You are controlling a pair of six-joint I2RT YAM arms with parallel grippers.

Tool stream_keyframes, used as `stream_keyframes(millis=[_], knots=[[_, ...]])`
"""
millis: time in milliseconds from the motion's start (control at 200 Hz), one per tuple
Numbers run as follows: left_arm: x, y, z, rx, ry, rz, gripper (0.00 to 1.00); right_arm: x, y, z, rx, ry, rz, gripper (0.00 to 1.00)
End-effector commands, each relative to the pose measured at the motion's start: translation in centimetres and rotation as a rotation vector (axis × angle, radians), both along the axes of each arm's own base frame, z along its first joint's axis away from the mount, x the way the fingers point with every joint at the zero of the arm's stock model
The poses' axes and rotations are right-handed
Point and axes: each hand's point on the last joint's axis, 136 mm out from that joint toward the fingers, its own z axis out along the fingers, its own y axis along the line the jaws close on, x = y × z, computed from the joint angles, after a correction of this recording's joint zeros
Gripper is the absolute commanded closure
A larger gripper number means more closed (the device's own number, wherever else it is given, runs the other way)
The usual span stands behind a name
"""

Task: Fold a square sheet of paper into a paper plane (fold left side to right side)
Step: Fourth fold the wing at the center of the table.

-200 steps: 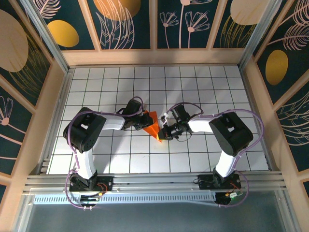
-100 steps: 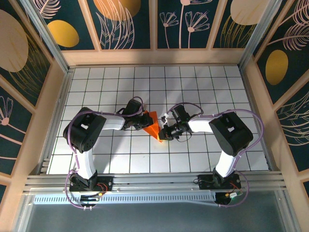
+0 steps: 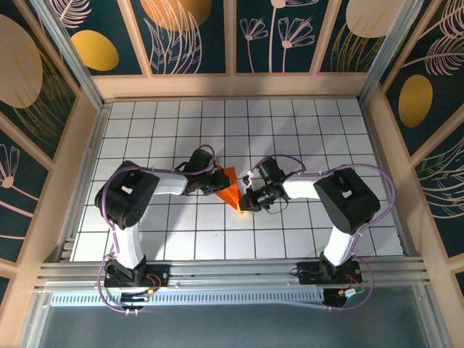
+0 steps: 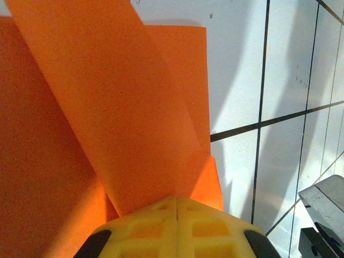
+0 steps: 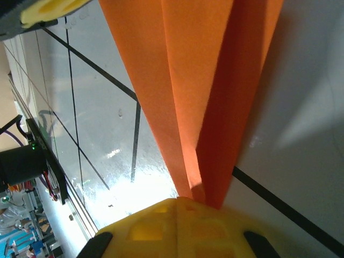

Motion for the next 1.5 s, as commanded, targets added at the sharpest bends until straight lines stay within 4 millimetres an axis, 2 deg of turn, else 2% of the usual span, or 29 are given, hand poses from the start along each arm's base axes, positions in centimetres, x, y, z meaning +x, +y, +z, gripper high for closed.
stream_keyframes(millis=[0,475,621,781,886,1141,1256,1496], knots=[[-1.9,2.3,-4.1,0.138,0.091,0.021,0.98,-1.3,-0.7,-1.1,-0.036,0.028,0.021,1.00],[-1.9,2.4,-4.2,0.141,0.092,0.028,0.98,-1.8,-0.8,-1.2,-0.030,0.047,0.025,1.00],[-1.8,2.3,-4.0,0.136,0.089,0.025,0.98,-1.3,-0.3,0.7,0.009,0.015,0.026,1.00],[-1.9,2.3,-4.0,0.133,0.086,0.020,0.98,0.5,0.2,3.7,0.074,-0.051,0.005,1.00],[-1.8,2.3,-4.0,0.132,0.087,0.023,0.98,1.4,0.7,4.3,0.092,-0.079,-0.003,1.00],[-1.8,2.2,-3.9,0.129,0.085,0.021,0.98,3.7,1.8,3.2,0.084,-0.100,-0.036,1.00],[-1.8,2.2,-3.9,0.129,0.084,0.021,0.98,3.7,1.9,2.2,0.059,-0.088,-0.032,1.00],[-1.8,2.3,-3.9,0.133,0.086,0.021,0.98,2.3,0.8,0.5,0.010,-0.053,-0.030,1.00]])
